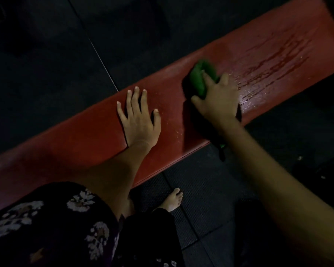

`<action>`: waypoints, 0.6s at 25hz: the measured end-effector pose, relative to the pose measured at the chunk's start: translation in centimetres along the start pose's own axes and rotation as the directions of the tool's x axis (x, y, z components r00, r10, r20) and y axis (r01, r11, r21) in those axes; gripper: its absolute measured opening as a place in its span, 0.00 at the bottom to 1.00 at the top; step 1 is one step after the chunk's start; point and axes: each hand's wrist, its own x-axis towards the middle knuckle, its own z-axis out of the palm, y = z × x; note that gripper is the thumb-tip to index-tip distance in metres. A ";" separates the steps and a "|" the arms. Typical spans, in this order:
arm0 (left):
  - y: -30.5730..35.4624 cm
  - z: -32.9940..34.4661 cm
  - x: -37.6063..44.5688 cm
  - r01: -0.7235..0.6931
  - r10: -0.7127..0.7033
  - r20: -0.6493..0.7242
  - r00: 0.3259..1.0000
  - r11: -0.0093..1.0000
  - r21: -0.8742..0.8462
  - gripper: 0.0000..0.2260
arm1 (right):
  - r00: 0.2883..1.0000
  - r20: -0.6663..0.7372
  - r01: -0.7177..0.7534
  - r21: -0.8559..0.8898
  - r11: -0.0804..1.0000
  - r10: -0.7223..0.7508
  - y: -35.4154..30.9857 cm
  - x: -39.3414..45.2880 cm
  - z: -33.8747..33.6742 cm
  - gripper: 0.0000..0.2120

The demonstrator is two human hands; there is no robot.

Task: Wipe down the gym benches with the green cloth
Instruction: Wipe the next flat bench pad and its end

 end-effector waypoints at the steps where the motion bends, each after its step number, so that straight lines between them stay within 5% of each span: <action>1: 0.1 -0.1 -0.1 0.003 -0.003 -0.002 1.000 1.000 0.001 0.27 | 0.994 0.009 0.113 -0.031 0.993 -0.113 -0.4 -1.9 0.7 0.35; 3: 0.2 -0.2 -0.3 0.009 -0.009 -0.013 1.000 1.000 -0.017 0.27 | 0.960 0.029 0.279 -0.091 0.956 -0.278 0.6 -4.3 1.6 0.36; 5: 0.3 -0.8 0.0 0.021 -0.022 -0.022 1.000 0.998 -0.054 0.26 | 0.968 0.026 0.252 -0.125 0.959 -0.251 3.8 -3.5 1.1 0.35; 7: 1.0 -1.4 0.7 0.090 -0.090 0.012 0.996 0.994 -0.067 0.25 | 0.999 -0.029 0.029 -0.073 0.997 -0.032 7.5 -1.2 0.2 0.33; 10: 4.9 -1.4 1.8 0.090 -0.090 0.026 0.996 0.996 -0.013 0.28 | 0.957 -0.088 -0.263 0.131 0.956 0.276 10.2 0.4 -0.7 0.31; 15: 10.6 0.7 3.4 -0.192 0.193 0.093 0.977 0.981 -0.023 0.25 | 0.989 -0.057 0.136 -0.056 0.989 -0.139 8.8 -2.2 0.5 0.32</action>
